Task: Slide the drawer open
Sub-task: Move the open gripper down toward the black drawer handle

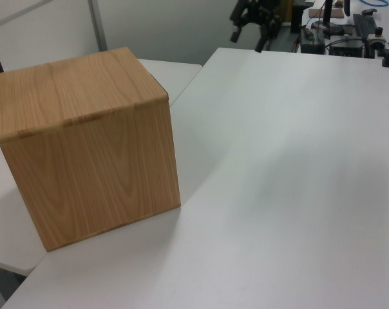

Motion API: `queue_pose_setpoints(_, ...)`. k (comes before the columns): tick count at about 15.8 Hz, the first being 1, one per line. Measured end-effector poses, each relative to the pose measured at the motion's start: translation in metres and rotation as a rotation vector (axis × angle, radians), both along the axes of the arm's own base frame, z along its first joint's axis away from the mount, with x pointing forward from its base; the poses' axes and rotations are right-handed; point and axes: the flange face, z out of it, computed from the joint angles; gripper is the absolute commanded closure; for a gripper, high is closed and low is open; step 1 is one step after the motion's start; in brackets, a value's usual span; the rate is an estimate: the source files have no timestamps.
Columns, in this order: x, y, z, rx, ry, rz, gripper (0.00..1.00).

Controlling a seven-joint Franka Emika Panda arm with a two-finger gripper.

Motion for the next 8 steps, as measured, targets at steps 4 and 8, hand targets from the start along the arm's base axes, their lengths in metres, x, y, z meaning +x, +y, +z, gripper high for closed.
queue_pose_setpoints(4, 0.017, 0.028, -0.003, 0.028, -0.057, -0.07, 0.0)
queue_pose_setpoints(8, 0.052, 0.055, -0.026, 0.049, -0.104, -0.128, 0.0)
